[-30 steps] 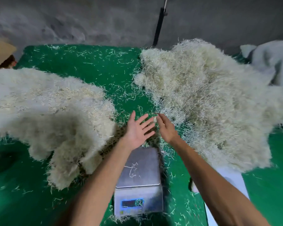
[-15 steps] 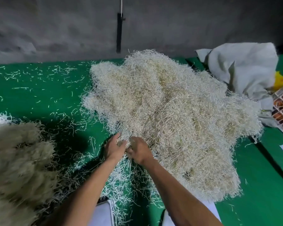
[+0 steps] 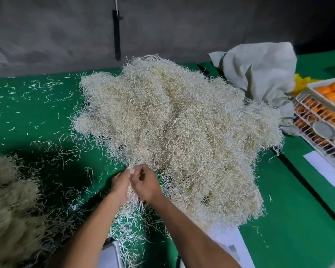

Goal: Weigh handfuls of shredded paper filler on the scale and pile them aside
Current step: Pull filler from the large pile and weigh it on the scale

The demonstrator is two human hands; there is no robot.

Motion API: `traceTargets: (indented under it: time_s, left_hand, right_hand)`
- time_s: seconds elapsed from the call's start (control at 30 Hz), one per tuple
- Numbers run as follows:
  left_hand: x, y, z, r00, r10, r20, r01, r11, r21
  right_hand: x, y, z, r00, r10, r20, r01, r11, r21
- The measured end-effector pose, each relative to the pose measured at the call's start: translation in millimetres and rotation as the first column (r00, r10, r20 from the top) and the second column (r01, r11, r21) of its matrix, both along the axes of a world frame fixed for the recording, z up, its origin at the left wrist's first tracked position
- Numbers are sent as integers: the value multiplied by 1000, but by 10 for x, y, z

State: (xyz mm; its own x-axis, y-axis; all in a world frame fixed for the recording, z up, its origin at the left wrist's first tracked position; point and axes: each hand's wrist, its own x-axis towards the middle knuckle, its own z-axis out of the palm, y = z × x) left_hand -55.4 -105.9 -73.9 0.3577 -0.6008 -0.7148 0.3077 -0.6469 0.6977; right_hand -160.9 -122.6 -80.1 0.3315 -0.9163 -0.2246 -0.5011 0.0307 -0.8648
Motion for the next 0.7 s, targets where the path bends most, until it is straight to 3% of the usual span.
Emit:
traceTargets:
  time_s: [0.1, 0.13, 0.2, 0.27, 0.33, 0.37, 0.47, 0.53, 0.6, 0.7]
  left_hand:
    - [18, 160, 196, 998, 27, -62, -28, 1000, -2]
    - [13, 234, 288, 994, 17, -109, -20, 999, -28]
    - [23, 391, 498, 991, -51, -121, 44, 997, -67]
    - [23, 608, 675, 991, -98, -93, 91, 993, -75]
    - [95, 796, 721, 985, 34, -171, -41, 998, -39]
    - [148, 893, 700, 964, 169, -206, -171, 985, 5]
    - [283, 1081, 815, 902, 369, -223, -374, 927, 23]
    - [308, 1221, 966, 789, 458, -408, -499, 866, 8]
    - [312, 1284, 1087, 780, 403, -478, -479, 877, -43]
    - [308, 1470, 1235, 818, 357, -450, -470, 867, -166]
  right_hand:
    - [-56, 101, 189, 985, -92, -147, 71, 987, -143]
    - [-60, 146, 263, 987, -77, -144, 61, 992, -114]
    - [7, 281, 450, 999, -29, -15, 29, 999, 46]
    - [98, 444, 633, 974, -108, 198, 70, 979, 193]
    - [197, 608, 808, 912, -206, 355, 119, 960, 252]
    - [254, 701, 872, 905, -201, 376, 114, 963, 242]
    - [425, 1033, 999, 918, -86, 387, 25, 987, 161]
    - [482, 1229, 1027, 944, -18, 329, -7, 997, 74]
    - [467, 1347, 1023, 984, 40, 174, -35, 999, -29]
    - [374, 1481, 1166, 988, 146, 51, -132, 968, -212]
